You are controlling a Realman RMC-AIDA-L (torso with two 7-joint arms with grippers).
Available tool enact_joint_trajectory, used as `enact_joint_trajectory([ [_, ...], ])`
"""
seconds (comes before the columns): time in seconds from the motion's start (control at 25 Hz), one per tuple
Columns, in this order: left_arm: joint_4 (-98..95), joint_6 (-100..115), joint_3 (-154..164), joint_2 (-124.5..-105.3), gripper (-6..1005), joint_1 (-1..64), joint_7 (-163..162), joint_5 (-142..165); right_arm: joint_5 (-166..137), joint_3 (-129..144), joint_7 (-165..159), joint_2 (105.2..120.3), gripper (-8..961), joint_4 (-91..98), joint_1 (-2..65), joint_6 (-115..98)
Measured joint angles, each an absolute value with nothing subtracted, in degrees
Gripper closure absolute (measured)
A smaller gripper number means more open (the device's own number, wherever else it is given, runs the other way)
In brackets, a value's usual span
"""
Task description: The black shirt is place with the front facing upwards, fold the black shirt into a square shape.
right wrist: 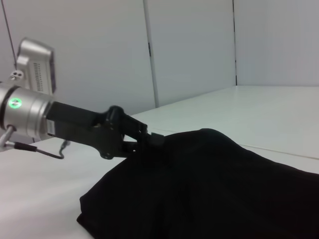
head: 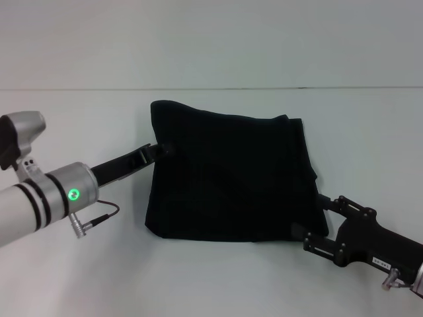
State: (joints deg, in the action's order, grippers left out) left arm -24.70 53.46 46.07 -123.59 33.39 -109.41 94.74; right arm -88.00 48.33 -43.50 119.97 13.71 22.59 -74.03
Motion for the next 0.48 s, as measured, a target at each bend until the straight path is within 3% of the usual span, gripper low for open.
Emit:
enact_joint_trajectory([
  [0.24, -25.26, 60.86, 45.40, -120.26, 680, 30.09, -108.96, 95.02, -87.90, 47.51, -43.52, 119.98, 127, 13.71, 22.56, -74.70],
  [0.36, -28.41, 68.86, 45.60, -118.44, 535, 26.77, -103.48, 95.52, -87.88, 46.17, -43.43, 119.97, 127, 13.72, 22.48, -75.27],
  [0.48, -31.98, 81.38, 45.16, -118.20, 392, 22.96, -89.92, 95.92, -87.88, 44.74, -43.32, 120.02, 127, 13.72, 22.58, -75.76],
])
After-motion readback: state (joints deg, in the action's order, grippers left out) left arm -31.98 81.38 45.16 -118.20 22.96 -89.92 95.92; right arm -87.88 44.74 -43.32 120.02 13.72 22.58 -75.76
